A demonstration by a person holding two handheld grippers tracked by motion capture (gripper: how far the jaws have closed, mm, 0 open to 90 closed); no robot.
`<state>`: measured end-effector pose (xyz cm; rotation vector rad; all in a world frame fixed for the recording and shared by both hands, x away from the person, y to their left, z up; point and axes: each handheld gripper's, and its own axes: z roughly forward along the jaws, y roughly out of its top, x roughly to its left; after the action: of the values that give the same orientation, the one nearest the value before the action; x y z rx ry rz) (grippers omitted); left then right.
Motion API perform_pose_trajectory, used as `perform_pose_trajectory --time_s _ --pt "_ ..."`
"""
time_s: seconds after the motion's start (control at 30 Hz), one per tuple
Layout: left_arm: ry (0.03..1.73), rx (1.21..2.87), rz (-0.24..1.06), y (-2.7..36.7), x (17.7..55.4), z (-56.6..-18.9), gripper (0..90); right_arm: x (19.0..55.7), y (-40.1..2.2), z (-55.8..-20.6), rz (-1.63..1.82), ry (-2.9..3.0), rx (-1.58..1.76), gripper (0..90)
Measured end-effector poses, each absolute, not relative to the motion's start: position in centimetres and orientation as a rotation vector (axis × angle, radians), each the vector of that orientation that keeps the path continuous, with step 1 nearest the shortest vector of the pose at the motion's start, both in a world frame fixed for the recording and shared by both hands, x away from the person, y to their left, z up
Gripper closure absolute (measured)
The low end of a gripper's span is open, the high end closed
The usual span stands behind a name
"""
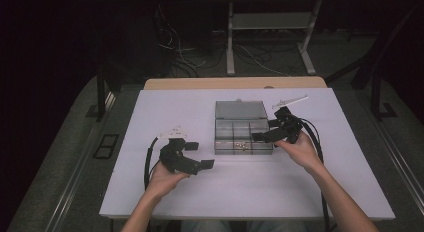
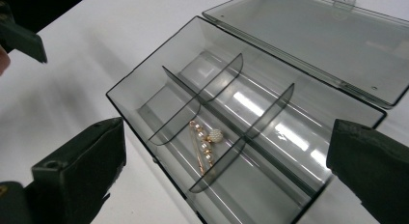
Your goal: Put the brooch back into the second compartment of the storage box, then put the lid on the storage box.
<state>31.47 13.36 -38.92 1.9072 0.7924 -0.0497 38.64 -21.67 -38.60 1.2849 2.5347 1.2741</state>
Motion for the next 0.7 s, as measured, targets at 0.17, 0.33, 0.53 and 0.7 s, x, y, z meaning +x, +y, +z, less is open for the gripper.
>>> perform_pose_trajectory --time_s 0.17,0.33,0.53,0.7 --pt "0.794 1.906 -0.042 13.2 33.2 -38.2 0.0 39.0 -22.3 -38.5 1.271 2.523 1.301 0.2" --pt "0.816 1.91 -0.035 13.3 35.0 -38.0 0.0 39.3 -22.9 -38.2 1.274 2.513 1.307 0.2" --pt "0.829 1.896 -0.034 13.2 36.7 -38.0 0.0 39.9 -23.4 -37.8 1.272 2.497 1.309 0.3" --pt "0.824 1.922 -0.034 12.8 38.1 -37.7 0.0 40.4 -23.6 -37.6 1.279 2.481 1.311 0.3"
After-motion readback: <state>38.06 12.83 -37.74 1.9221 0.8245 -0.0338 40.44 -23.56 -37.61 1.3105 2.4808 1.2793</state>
